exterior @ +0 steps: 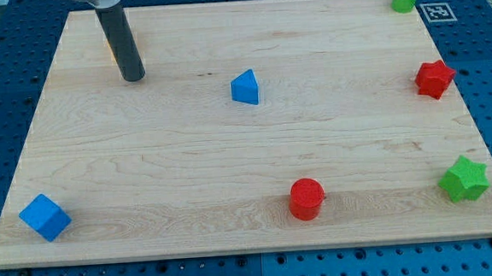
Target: Move the blue triangle to the bottom of the board
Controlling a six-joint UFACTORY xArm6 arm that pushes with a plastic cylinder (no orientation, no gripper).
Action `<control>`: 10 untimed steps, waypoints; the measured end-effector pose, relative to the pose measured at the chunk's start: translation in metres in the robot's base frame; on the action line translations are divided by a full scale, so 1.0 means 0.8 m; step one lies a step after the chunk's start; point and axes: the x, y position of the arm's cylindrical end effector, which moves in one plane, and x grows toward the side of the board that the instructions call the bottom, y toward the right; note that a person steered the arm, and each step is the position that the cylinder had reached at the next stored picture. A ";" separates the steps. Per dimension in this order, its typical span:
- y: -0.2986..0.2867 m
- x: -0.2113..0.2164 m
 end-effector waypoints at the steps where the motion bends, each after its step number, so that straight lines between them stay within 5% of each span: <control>1: 0.009 0.000; 6: 0.124 -0.023; 8: 0.243 0.007; 10: 0.230 0.044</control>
